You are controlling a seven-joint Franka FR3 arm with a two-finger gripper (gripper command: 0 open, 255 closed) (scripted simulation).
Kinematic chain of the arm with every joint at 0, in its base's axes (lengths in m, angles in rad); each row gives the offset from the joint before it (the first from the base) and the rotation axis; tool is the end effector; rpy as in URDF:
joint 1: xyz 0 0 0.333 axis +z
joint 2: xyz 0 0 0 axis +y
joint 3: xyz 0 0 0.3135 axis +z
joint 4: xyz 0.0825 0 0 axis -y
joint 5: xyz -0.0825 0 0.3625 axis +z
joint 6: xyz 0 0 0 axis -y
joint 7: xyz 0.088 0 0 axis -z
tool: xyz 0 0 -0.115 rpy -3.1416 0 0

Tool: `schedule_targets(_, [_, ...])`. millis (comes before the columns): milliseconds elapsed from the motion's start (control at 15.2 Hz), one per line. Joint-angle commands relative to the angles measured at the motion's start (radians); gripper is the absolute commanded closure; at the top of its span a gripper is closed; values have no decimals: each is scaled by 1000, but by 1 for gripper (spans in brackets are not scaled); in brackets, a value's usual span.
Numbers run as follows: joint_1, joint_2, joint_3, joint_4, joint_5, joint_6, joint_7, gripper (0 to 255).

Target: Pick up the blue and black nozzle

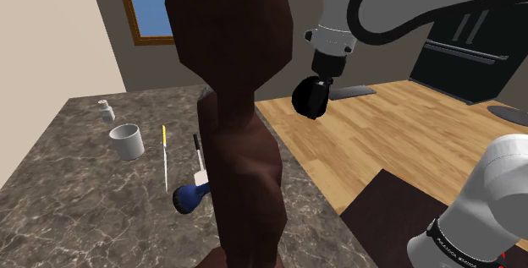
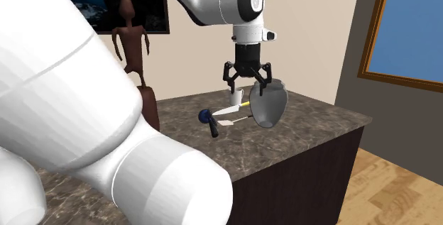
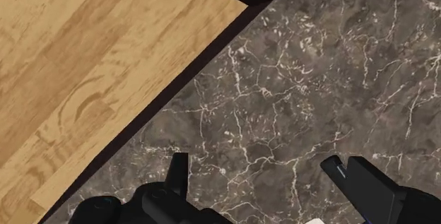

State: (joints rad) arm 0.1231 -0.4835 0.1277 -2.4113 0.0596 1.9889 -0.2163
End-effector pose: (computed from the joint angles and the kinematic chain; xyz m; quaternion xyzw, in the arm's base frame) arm 0.3772 0.1046 0.4884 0.9764 0.2141 0.0292 0.0017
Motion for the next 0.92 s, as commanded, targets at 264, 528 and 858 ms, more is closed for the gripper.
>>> schedule_targets(264, [52, 178, 46, 60, 16, 133, -48, 0])
schedule_targets(528, [84, 298, 82, 115, 15, 207, -72, 0])
schedule_targets(858, [123, 447, 126, 199, -2, 284, -95, 0])
